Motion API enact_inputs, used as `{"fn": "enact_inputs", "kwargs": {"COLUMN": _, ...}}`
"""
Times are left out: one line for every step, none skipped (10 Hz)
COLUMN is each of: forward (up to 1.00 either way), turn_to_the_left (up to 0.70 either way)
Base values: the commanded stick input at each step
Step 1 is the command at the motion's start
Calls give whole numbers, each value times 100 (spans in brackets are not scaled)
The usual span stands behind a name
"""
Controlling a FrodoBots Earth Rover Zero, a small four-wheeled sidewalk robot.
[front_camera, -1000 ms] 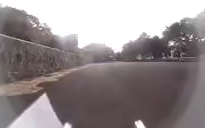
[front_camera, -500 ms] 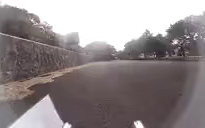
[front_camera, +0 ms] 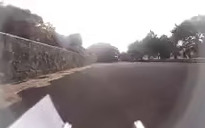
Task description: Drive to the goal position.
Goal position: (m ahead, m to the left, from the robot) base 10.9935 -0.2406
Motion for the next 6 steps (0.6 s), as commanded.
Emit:
{"fn": "enact_inputs", "kwargs": {"forward": 100, "turn_to_the_left": 0}}
{"fn": "enact_inputs", "kwargs": {"forward": 100, "turn_to_the_left": 0}}
{"fn": "enact_inputs", "kwargs": {"forward": 100, "turn_to_the_left": -30}}
{"fn": "enact_inputs", "kwargs": {"forward": 100, "turn_to_the_left": -25}}
{"fn": "enact_inputs", "kwargs": {"forward": 100, "turn_to_the_left": -20}}
{"fn": "enact_inputs", "kwargs": {"forward": 100, "turn_to_the_left": 0}}
